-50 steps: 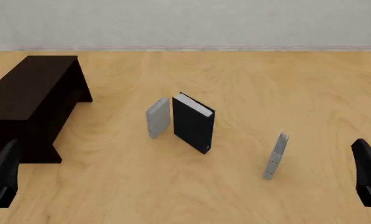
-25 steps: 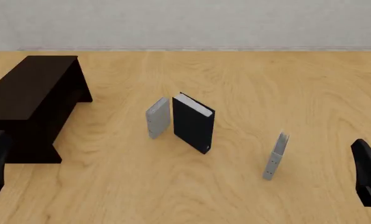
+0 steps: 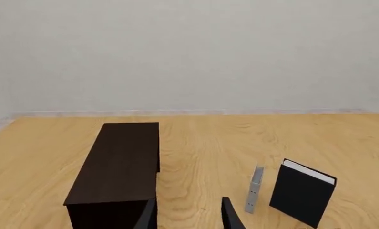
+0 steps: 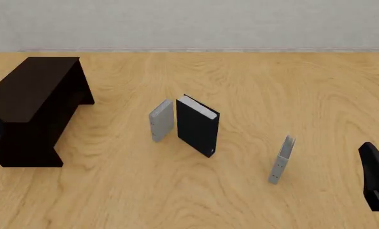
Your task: Pick up the book in the middle and place it on the cabinet shelf.
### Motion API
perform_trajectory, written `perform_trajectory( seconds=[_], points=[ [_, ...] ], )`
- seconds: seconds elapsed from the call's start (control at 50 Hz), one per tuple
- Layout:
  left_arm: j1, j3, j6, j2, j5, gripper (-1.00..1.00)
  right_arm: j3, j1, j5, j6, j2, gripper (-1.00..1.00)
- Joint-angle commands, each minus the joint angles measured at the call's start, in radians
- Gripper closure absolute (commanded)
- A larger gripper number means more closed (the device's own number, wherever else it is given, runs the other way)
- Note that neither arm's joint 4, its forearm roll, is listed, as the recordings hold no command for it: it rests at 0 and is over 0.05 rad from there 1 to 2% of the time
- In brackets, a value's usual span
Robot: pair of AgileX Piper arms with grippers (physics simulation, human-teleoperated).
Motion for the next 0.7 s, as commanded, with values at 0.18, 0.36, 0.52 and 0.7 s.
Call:
perform_trajectory(
  seconds=[0.18, 0.36, 0.52, 0.7],
  points=[
    [-0.141, -0.154, 0.037, 0.238, -0.067, -1.0, -0.001, 0.0, 0.0, 0.0, 0.001, -1.0],
    [-0.245, -0.339, 0.1, 0.434, -0.043, -1.0, 0.002, 0.0, -0.007, 0.0, 0.006, -1.0],
    [-0.308, -0.399, 0.168, 0.529, -0.053, -1.0, 0.001, 0.0, -0.005, 0.0, 0.004, -1.0],
    [-0.39, -0.53, 0.215, 0.688, -0.025, -1.0, 0.001, 0.0, -0.005, 0.0, 0.005, -1.0]
  ],
)
